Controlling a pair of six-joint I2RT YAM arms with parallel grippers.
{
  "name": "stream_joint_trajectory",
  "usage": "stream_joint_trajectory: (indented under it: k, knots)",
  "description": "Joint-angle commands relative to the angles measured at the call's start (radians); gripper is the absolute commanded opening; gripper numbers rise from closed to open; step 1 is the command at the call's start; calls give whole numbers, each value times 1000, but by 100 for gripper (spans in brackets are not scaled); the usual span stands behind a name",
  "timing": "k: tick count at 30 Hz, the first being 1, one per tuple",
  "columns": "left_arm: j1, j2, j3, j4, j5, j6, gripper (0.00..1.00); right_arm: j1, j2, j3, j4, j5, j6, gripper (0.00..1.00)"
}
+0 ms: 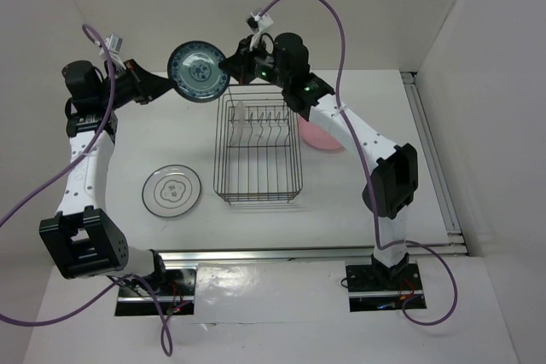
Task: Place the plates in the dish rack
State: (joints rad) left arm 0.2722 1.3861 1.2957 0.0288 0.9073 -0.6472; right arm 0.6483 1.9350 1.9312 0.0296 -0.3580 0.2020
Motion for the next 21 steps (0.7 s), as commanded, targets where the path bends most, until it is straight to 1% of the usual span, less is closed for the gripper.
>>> stream_joint_trajectory:
  k: [1, 3, 4, 5, 7, 8, 9, 10, 12, 13, 14, 15, 16, 21]
  knots:
    - [-1, -6, 17, 66, 27, -5, 0, 7, 1, 60, 0, 16, -9, 0]
    - [-1, -6, 17, 66, 27, -5, 1, 7, -8, 51, -11, 60, -9, 0]
    - [-1, -6, 8, 66, 13, -5, 7, 7, -8, 40, -11, 73, -9, 0]
    - [-1, -15, 8, 66, 1, -5, 25, 7, -33, 14, -2, 82, 2, 0]
    - [-1, -15, 8, 66, 1, -5, 42, 7, -50, -11, -2, 119, 13, 0]
    - [-1, -15, -4, 66, 1, -5, 73, 7, -68, -36, -2, 134, 13, 0]
    - [-1, -15, -4, 78, 1, -17, 94, 7, -68, -37, -2, 170, 22, 0]
    - [-1, -15, -4, 88, 1, -17, 100, 16, -82, -52, -2, 197, 22, 0]
    - [-1, -15, -15, 88, 1, -37, 100, 16, -93, -63, -26, 255, 22, 0]
    - [-1, -15, -15, 100, 1, -37, 100, 16, -103, -75, -26, 334, 22, 0]
    - [-1, -4, -15, 109, 11, -52, 100, 16, -103, -75, -37, 371, 22, 0]
    - [-1, -4, -15, 96, 2, -52, 100, 16, -125, -101, -37, 448, 22, 0]
    - [-1, -4, -15, 95, -10, -52, 100, 16, -125, -101, -37, 490, 22, 0]
    - [-1, -4, -15, 48, -80, -42, 100, 7, -198, -178, -48, 639, 22, 0]
